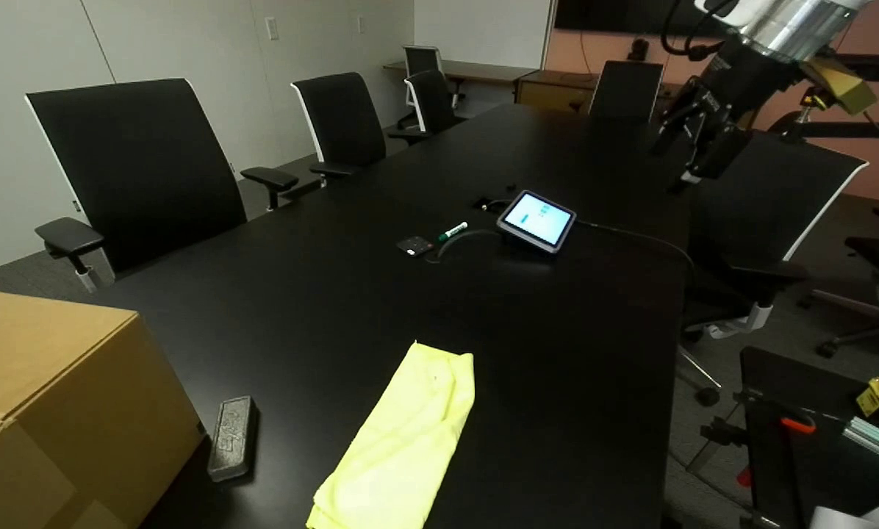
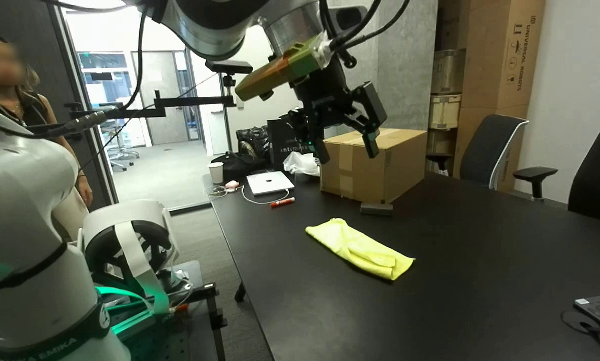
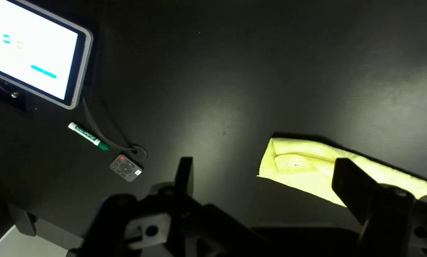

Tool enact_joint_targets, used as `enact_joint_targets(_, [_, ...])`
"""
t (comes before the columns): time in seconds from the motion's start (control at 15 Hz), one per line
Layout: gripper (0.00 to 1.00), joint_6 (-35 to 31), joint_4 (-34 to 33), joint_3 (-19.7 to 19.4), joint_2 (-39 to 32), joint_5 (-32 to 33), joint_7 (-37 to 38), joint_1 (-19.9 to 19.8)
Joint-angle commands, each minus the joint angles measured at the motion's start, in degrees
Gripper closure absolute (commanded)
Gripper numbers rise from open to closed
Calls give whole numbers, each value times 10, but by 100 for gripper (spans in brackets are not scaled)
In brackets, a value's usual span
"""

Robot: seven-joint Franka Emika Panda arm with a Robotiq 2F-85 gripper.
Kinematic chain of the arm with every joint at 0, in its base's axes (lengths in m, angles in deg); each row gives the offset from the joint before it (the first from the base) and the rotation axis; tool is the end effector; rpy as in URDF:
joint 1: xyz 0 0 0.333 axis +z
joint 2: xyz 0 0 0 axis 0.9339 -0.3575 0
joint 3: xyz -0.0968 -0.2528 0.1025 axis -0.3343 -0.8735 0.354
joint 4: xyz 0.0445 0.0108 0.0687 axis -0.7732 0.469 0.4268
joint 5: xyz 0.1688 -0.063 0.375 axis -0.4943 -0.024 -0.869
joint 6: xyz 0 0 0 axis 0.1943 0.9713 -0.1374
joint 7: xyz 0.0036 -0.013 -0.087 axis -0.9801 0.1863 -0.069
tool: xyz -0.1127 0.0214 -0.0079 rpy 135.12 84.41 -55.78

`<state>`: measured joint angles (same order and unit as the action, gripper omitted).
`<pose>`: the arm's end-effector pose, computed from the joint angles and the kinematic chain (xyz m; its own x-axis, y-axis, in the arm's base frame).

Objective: Fold the cloth on the table

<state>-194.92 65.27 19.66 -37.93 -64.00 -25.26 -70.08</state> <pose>0.4393 -0.0668 0.4333 0.8368 0.4895 0.2452 0.4269 -0.8638 0.2676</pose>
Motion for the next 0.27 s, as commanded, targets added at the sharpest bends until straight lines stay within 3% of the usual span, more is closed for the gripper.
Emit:
enact_joint_targets(0.0, [0, 3, 2, -5, 4, 4, 2, 5])
enact_joint_targets(0.2, [0, 2, 6, -4, 3, 4, 2, 7])
